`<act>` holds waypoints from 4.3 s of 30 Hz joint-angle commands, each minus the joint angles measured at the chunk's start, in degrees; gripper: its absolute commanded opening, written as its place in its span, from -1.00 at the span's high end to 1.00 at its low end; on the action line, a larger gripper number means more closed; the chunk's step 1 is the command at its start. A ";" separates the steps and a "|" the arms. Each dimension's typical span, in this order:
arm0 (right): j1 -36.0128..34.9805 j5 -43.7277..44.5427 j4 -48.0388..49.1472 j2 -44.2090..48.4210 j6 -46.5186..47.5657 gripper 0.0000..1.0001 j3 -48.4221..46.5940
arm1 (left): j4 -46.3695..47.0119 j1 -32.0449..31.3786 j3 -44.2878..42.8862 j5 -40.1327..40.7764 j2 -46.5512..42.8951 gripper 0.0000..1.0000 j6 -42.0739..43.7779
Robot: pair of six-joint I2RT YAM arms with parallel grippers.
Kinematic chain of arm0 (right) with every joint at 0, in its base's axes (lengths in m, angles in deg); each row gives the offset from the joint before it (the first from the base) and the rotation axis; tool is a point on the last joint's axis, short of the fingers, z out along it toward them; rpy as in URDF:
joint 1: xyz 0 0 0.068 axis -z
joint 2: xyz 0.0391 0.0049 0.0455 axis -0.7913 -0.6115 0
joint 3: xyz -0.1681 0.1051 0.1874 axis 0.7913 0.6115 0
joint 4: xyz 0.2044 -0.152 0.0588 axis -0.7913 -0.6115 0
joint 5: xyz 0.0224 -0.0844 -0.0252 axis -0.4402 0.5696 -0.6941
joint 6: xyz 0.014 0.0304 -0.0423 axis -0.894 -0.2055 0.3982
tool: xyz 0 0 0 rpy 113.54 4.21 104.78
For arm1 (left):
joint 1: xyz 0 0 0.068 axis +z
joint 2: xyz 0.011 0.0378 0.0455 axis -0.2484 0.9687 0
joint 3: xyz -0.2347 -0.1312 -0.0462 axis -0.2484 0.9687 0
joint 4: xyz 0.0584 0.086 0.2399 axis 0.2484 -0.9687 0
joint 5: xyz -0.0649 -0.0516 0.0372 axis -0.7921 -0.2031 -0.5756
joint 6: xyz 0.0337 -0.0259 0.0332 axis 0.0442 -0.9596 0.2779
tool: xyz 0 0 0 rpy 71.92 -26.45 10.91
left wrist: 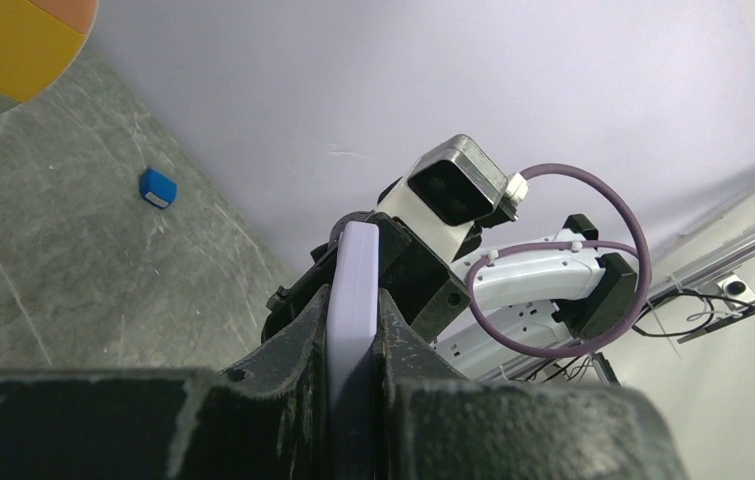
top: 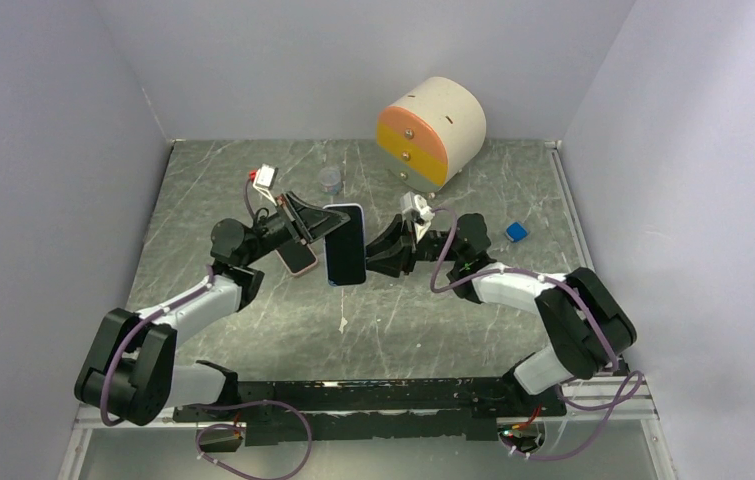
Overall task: Take the phone out of the phone case
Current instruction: Remove the phone case from the phone.
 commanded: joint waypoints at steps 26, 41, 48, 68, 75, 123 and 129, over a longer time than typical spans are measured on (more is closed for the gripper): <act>9.19 7.34 35.21 -19.55 -30.36 1.00 3.15 | 11.33 -0.71 -9.89 -0.68 35.15 0.74 9.32; 9.79 11.76 35.15 -24.22 -32.21 1.00 3.89 | 0.73 0.82 -11.47 1.84 39.08 -0.10 13.68; 9.72 16.00 29.40 -25.52 -30.77 1.00 4.16 | -10.11 0.82 -12.77 5.17 34.74 -0.33 18.33; 9.69 24.31 16.16 -27.13 -32.43 1.00 4.88 | -49.76 -5.85 -18.97 30.69 20.19 -0.61 36.63; 9.62 24.89 14.96 -26.85 -32.05 1.00 5.64 | -55.23 -5.79 -21.60 34.99 20.85 -0.68 36.16; 6.98 29.84 0.45 -19.02 -27.89 1.00 6.23 | -60.69 -39.61 -26.44 80.43 25.35 -0.55 56.20; 6.98 29.56 0.34 -19.09 -28.17 1.00 5.92 | -62.16 -39.76 -27.05 83.04 27.30 -0.42 55.68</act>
